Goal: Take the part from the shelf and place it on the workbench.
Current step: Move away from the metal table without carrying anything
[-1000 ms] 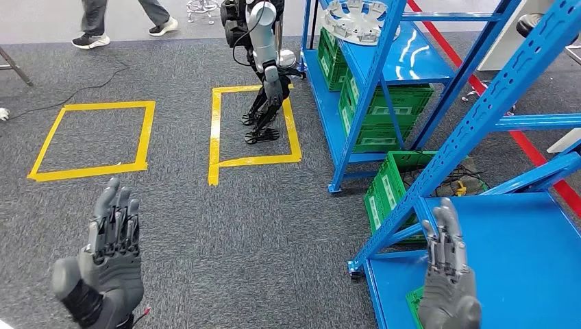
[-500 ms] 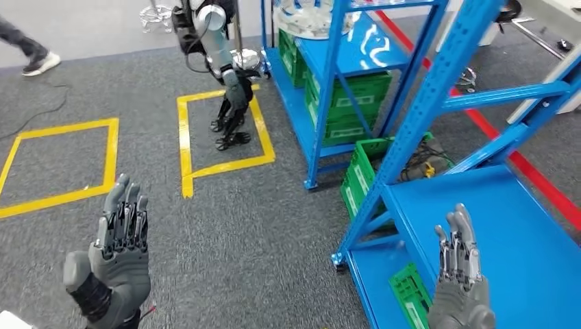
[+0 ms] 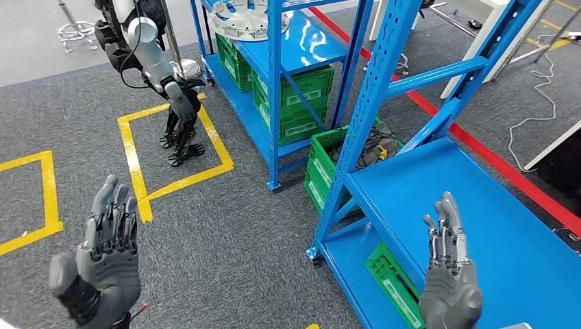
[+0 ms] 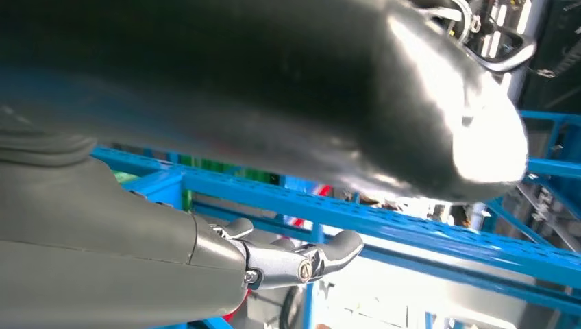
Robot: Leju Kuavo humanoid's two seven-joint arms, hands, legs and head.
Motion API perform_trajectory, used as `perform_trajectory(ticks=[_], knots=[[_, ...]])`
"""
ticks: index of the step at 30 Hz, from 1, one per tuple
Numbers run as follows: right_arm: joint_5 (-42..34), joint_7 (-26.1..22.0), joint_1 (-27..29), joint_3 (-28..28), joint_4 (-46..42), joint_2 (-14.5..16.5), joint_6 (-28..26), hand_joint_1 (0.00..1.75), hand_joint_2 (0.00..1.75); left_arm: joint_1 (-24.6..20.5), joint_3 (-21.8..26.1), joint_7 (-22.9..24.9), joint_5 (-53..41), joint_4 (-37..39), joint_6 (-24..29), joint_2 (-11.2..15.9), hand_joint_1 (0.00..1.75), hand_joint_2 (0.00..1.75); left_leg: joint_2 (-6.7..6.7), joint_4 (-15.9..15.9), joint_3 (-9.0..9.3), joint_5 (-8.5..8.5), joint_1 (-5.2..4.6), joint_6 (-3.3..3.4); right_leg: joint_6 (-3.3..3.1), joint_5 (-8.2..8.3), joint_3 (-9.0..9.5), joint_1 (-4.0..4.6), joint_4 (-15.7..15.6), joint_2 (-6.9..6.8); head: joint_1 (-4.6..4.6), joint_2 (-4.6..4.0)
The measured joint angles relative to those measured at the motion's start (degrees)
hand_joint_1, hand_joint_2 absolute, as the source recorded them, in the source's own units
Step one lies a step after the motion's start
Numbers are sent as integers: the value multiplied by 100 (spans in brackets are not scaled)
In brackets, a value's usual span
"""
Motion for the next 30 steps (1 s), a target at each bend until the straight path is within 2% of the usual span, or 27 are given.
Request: perform_trajectory(ticks=[1,2,3,4,5,6,8,9,10,11,12,13,14,15,17,18,19,20,21,22,23,24,25,26,28,29,30], knots=[[1,11,-18,-8,-4,0,0,0,0,-2,1,9,-1,-15,-3,-1,0,0,70,-3,2,-3,-15,18,15,-176,-165,0,335,-196,48,1],[2,24,-34,-15,-5,0,0,0,0,0,0,17,-1,-27,-4,-1,0,0,150,-2,-2,-10,-31,35,32,-362,-364,-8,728,-315,91,1],[6,39,-41,-20,-5,0,0,0,0,0,0,27,-1,-31,-4,-1,0,0,233,-2,-5,-17,-48,47,43,-495,-537,-18,1074,-361,120,1],[11,53,-42,-23,-6,0,0,0,0,-1,0,39,-2,-31,-5,-1,0,0,315,-1,-6,-26,-63,53,45,-539,-635,-23,1271,-377,138,1],[17,67,-43,-26,-7,0,0,0,0,-3,-1,50,-2,-31,-5,-1,0,0,393,0,-3,-34,-74,57,37,-474,-621,-22,1247,-383,151,0],[24,80,-44,-29,-9,0,0,0,0,-6,0,61,-3,-33,-6,-1,0,0,467,0,7,-44,-82,56,20,-321,-488,-15,997,-404,161,0],[36,103,-50,-45,-15,0,0,0,0,-16,-1,80,-7,-43,-7,-1,0,0,597,1,43,-69,-99,35,-40,14,-48,28,182,-614,164,0],[42,112,-60,-55,-22,0,0,0,0,-22,0,89,-9,-52,-7,-1,0,0,652,0,62,-85,-101,11,-72,110,115,59,-130,-723,157,0],[46,121,-70,-65,-31,0,1,0,0,-30,-1,98,-10,-60,-7,-1,0,0,702,-3,80,-99,-97,-19,-106,144,200,91,-306,-798,152,1],[50,132,-80,-74,-43,-2,1,0,0,-38,-2,105,-10,-66,-7,-1,0,0,755,-12,100,-110,-88,-53,-136,135,206,116,-346,-797,149,1],[54,139,-84,-79,-59,-4,2,0,0,-51,-2,111,-10,-72,-7,-2,0,0,811,-28,126,-120,-73,-90,-169,143,207,135,-376,-730,155,1],[58,146,-83,-82,-77,-6,2,0,0,-67,-2,115,-10,-77,-7,-2,0,0,810,-24,134,-135,-58,-126,-202,171,249,126,-421,-666,165,2],[63,152,-87,-85,-92,-8,2,0,0,-78,-2,116,-12,-82,-7,-2,0,0,725,36,119,-186,-50,-155,-235,204,306,110,-473,-604,162,1],[68,155,-95,-85,-104,-10,2,0,0,-87,-2,115,-14,-88,-7,-3,0,0,582,201,49,-287,-46,-178,-263,242,362,87,-521,-540,143,2],[74,161,-113,-87,-110,-12,2,0,0,-84,-4,119,-16,-94,-7,-3,0,0,269,865,-277,-597,-40,-205,-297,277,419,61,-551,-407,59,1],[74,164,-115,-88,-110,-13,2,0,0,-81,-5,122,-16,-93,-7,-3,0,0,202,1226,-475,-718,-39,-216,-304,280,418,60,-549,-333,22,1],[74,167,-113,-88,-109,-13,2,0,0,-79,-6,124,-16,-91,-7,-2,0,0,175,1468,-630,-752,-39,-223,-305,276,420,60,-547,-256,-8,1],[75,168,-113,-88,-109,-13,2,0,0,-79,-6,125,-16,-90,-7,-1,0,0,163,1510,-698,-674,-39,-223,-302,271,426,59,-544,-172,-28,1],[78,170,-113,-88,-108,-13,2,0,0,-82,-6,125,-16,-90,-7,-1,0,0,143,1315,-652,-487,-35,-217,-292,262,437,56,-538,-84,-47,1],[81,173,-113,-88,-108,-13,2,0,0,-83,-6,126,-16,-90,-7,-1,0,0,74,955,-519,-246,-27,-209,-274,249,448,49,-526,3,-65,1],[86,175,-115,-88,-108,-13,2,0,0,-85,-6,127,-16,-90,-7,-1,0,0,-66,562,-359,-64,-14,-198,-250,233,450,46,-509,84,-81,1],[91,179,-118,-88,-108,-14,2,0,0,-86,-6,127,-16,-92,-8,-1,0,0,-193,229,-209,51,0,-186,-217,211,436,44,-480,162,-90,1],[96,182,-124,-88,-109,-14,2,0,0,-87,-6,128,-16,-94,-10,-2,0,0,-292,35,-109,87,1,-173,-178,200,410,35,-460,228,-92,1],[101,185,-127,-88,-109,-14,2,0,0,-90,-6,128,-16,-97,-12,-2,0,0,-324,-37,-59,60,-6,-149,-136,196,357,23,-452,293,-93,1],[113,187,-124,-89,-115,-18,2,0,0,-99,-5,129,-16,-103,-18,-3,0,0,-198,-84,-5,69,-17,-86,-56,197,284,-5,-454,381,-91,1],[119,187,-121,-90,-120,-22,2,0,0,-106,-5,129,-16,-104,-21,-3,0,0,-130,-114,19,76,-11,-51,-27,162,241,-4,-400,294,-79,1],[126,187,-124,-91,-126,-26,2,0,0,-109,-5,128,-16,-106,-23,-4,0,0,-58,-146,43,83,-4,-19,-3,70,178,2,-245,138,-44,2]])
